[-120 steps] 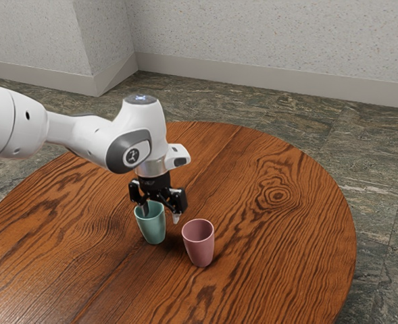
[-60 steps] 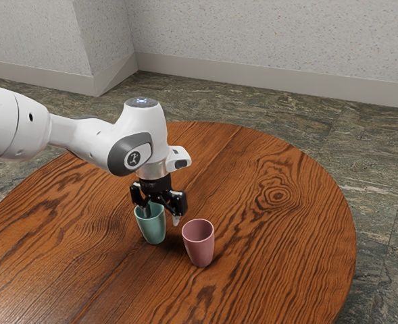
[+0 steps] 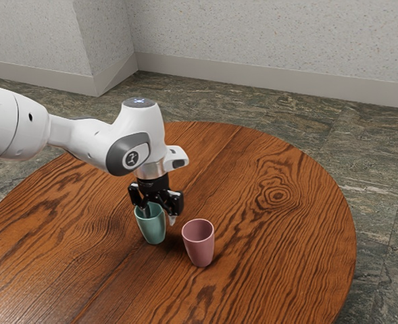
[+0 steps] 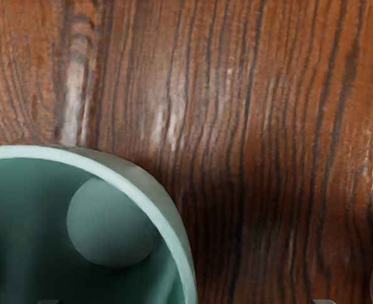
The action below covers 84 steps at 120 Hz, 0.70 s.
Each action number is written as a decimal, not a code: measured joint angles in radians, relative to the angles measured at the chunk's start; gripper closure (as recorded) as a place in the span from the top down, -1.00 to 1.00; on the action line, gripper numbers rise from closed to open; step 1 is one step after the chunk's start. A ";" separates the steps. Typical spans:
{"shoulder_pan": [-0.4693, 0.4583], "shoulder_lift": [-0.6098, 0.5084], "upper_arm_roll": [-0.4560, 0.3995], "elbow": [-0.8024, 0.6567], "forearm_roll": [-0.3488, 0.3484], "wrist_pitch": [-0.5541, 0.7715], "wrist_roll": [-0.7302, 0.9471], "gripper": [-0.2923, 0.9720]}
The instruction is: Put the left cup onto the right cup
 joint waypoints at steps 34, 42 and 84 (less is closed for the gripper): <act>0.000 0.000 0.000 0.000 0.000 0.001 0.001 0.10; 0.000 0.000 0.000 0.000 0.000 0.001 0.001 0.07; 0.000 0.000 0.000 -0.001 -0.001 0.001 0.001 -0.09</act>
